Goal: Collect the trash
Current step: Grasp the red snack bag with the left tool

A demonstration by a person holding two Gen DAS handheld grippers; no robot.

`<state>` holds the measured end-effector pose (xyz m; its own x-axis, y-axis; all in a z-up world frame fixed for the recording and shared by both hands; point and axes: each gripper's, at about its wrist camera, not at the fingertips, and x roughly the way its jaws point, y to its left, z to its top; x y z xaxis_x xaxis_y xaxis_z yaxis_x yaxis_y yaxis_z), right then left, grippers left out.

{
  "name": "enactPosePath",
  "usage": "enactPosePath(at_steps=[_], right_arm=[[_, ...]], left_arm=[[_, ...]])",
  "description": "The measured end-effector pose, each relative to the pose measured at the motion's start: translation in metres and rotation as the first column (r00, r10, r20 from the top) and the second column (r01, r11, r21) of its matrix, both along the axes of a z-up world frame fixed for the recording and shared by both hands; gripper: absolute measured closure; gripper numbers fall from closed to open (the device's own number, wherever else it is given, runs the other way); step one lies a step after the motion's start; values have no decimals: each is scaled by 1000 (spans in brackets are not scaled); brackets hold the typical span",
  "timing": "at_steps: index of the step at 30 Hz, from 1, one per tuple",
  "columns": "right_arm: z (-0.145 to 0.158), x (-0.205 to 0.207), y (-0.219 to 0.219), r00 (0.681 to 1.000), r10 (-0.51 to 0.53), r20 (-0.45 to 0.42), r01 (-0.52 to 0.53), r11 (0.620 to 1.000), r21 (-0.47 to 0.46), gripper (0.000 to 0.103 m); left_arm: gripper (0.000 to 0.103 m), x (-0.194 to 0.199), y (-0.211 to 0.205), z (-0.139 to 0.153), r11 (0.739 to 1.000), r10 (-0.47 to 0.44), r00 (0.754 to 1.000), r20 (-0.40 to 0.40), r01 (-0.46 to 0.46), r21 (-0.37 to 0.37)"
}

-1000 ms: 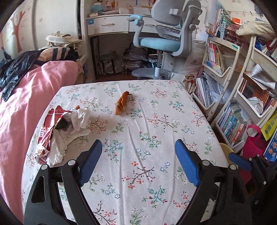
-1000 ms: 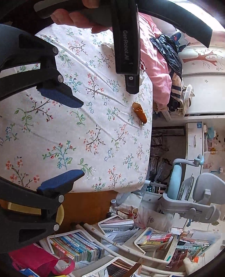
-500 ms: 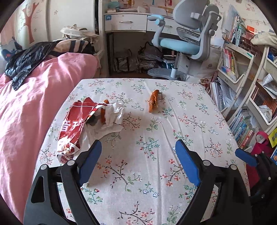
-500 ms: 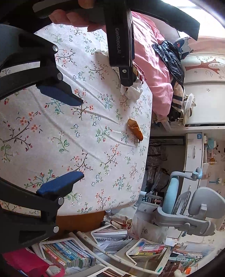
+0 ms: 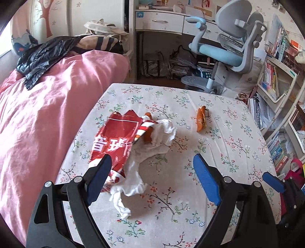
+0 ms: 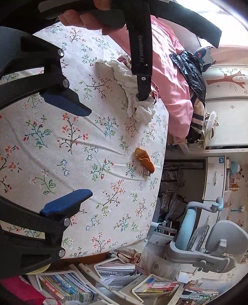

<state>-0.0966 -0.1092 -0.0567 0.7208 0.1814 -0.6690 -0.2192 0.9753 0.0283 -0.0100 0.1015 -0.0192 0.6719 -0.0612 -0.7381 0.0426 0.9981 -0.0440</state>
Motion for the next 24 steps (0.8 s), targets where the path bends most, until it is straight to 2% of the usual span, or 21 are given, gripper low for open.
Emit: enactPosePath(at_steps=[7,13,16,19,24], right_arm=[[1,2,9,1000,30,-9,-30,999,19,27],[4,-1,9,999,36,-7,-35,999,23,25],[5,0,7,1000,26,-7,-26,999,32,25],[5,1,6,1000,26,-8,-25,999,39,25],[4,1,11,999,39,-10,-39,999,36,25]], left_arm=[[19,15,59,5,991,127,991,-43,-128,-33],[19,21,83,-4,979,193,979,-68,-196,-55],[19,18,75,-6,987,153,986,-65,-155,-36],[19,19,62,-7,991,128,991,-40,-126,44],[19,45,48,-22,991,92,993,-73,-85,102]])
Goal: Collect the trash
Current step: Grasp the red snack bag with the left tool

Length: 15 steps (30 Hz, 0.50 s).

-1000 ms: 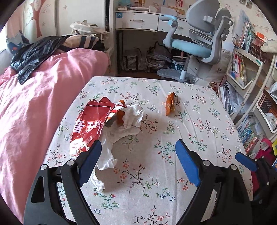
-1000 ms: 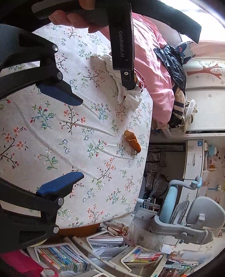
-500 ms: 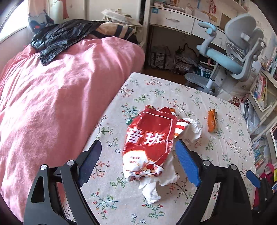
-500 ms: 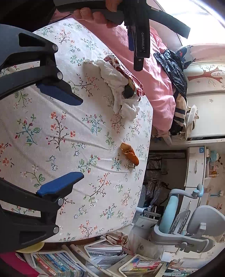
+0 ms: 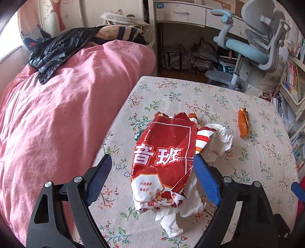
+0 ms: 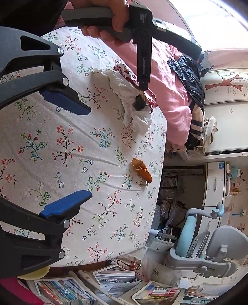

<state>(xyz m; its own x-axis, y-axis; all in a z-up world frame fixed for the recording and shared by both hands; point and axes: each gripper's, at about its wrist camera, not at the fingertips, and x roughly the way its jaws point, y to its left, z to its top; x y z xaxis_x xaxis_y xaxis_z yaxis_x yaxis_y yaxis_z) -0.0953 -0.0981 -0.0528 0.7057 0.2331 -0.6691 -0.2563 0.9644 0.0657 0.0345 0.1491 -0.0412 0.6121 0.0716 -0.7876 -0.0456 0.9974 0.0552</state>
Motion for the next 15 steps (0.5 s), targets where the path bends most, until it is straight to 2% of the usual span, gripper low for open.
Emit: enactPosePath(at_steps=[5,7,10,12,13,15], right_arm=[[-1,2,0,1000,1,-6,-1,1000,5,25],[-3,2,2,1000,5,-8,-5,1000,3,25],[-4,3,5,1000,15,-11,-15,1000,0,25],[-5,3,7,1000,20,-13,-20,1000,0,25],[-5,4,8,1000,21,-14,-21,1000,0,25],[-5,4,10,1000,25,-15,-25,1000,4,25]], left_arm=[[19,16,-14,-14,993,-47,998,-38,51,105],[19,19,-15,-16,993,-58,997,-54,63,99],[19,21,-3,-13,999,-22,998,-51,25,45],[23,23,11,-14,999,5,998,-69,-8,-41],[28,23,19,-15,995,27,996,-80,-35,-98],[51,23,35,-16,977,56,994,-97,-74,-199]])
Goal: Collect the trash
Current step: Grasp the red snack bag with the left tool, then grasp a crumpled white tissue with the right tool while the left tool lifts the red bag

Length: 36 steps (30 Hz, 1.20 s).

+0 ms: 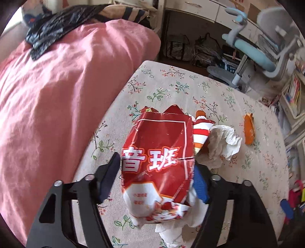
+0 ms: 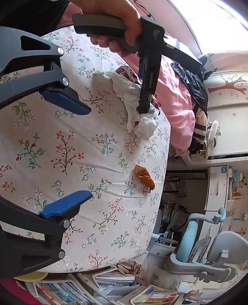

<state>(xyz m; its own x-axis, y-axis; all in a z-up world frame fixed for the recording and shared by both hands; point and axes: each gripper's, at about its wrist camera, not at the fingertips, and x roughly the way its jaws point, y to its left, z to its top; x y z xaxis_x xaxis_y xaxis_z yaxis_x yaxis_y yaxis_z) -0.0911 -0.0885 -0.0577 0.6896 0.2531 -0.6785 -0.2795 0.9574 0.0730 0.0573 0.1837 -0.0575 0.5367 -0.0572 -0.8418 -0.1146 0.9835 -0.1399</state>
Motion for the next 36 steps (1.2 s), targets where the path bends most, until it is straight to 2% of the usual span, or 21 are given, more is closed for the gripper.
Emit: enactPosePath(at_steps=[1,2,5,8,9,11,12,15,16,17,19,20,23,25,27,29,31,34,35,36], right_arm=[[0,0,2,1000,4,1,-4,1000,2,25],[1,0,3,1000,7,2,-7,1000,3,25],[3,-1,10,1000,19,8,-19,1000,5,25],[2,-1,18,999,35,10,-35,999,0,25],[2,-1,19,999,39,11,-39,999,0,25],[2,-2,22,999,45,14,-45,999,-2,25],[2,-2,22,999,45,15,-45,999,-6,25],[3,-5,18,999,39,22,-38,999,-9,25],[4,-5,16,999,34,24,-34,999,-9,25],[4,-4,14,999,28,24,-28,1000,-10,25],[3,-2,10,1000,12,19,-12,1000,-7,25],[2,1,8,1000,5,11,-6,1000,2,25],[-1,8,6,1000,-9,-7,9,1000,19,25],[-2,14,7,1000,-15,-6,15,1000,12,25],[-2,23,7,1000,-25,-13,25,1000,19,25],[-4,31,6,999,-40,-24,41,999,34,25],[-6,39,5,998,-52,-43,54,997,58,25],[-13,54,6,995,-68,-75,74,993,87,25],[-16,59,7,993,-70,-90,79,993,92,28],[-20,63,8,991,-67,-113,77,993,86,38]], left_arm=[[60,-2,7,1,999,21,1000,8,-20,-39],[77,-4,12,3,997,34,999,12,-33,-69],[86,-8,22,3,990,46,999,5,-45,-137],[87,-12,21,-3,970,4,1000,-27,-10,-241],[89,-13,18,-6,956,-26,999,-37,14,-292],[93,-19,8,-15,896,-111,991,-74,68,-439],[97,-21,-2,-18,878,-162,983,-84,105,-466],[98,-30,-39,-12,865,-283,957,-58,229,-446],[98,-32,-48,-8,867,-301,953,-45,253,-428],[98,-34,-53,-4,881,-300,953,-36,263,-394],[98,-36,-57,-2,923,-271,962,-39,249,-294],[98,-36,-57,-4,935,-252,966,-51,229,-272],[94,-34,-52,-7,941,-213,975,-54,190,-280],[86,-31,-56,-5,948,-202,978,-49,183,-262],[73,-28,-59,-8,954,-186,981,-54,167,-247],[72,-28,-57,-10,955,-182,982,-56,163,-247],[79,-27,-58,-11,951,-197,979,-56,176,-255],[87,-30,-62,-9,954,-223,974,-47,208,-217],[89,-31,-62,-8,955,-230,972,-41,217,-202],[91,-31,-62,-8,955,-238,971,-37,227,-189]])
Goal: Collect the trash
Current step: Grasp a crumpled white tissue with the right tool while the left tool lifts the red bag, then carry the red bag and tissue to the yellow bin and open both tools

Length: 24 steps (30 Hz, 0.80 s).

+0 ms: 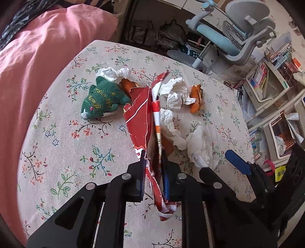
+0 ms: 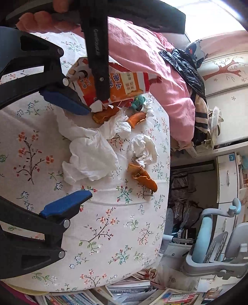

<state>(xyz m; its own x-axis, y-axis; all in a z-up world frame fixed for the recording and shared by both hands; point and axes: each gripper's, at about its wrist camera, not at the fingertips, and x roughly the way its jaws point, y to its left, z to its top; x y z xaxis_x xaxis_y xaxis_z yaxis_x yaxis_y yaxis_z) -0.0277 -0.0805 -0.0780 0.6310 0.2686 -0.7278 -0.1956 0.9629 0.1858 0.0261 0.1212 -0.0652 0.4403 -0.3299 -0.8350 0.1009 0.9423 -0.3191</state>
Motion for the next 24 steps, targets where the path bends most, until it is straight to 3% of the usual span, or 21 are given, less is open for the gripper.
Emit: enactPosePath(at_steps=[1,3,5,10,15,19,24], right_arm=[[-4,3,1,1000,5,-23,-5,1000,-3,46],[-11,8,0,998,1,-60,-1,1000,-1,75],[-7,4,-1,999,1,-45,-2,1000,-6,90],[5,-19,-16,1000,-1,-8,1,1000,-8,94],[25,-44,-36,999,-6,53,6,1000,-12,94],[36,-62,-55,996,-23,90,24,1000,-8,94],[45,-82,-86,990,-64,123,65,998,0,94]], left_arm=[[91,-1,0,1,1000,-8,1000,6,8,11],[94,-1,-2,4,999,-24,1000,15,24,32],[95,-2,-7,8,998,-43,998,35,41,54],[96,-16,-30,30,985,-105,984,147,83,150],[96,-32,-51,47,981,-135,964,230,97,166],[96,-42,-69,61,987,-145,950,276,118,110],[96,-47,-95,70,987,-138,952,273,155,-44]])
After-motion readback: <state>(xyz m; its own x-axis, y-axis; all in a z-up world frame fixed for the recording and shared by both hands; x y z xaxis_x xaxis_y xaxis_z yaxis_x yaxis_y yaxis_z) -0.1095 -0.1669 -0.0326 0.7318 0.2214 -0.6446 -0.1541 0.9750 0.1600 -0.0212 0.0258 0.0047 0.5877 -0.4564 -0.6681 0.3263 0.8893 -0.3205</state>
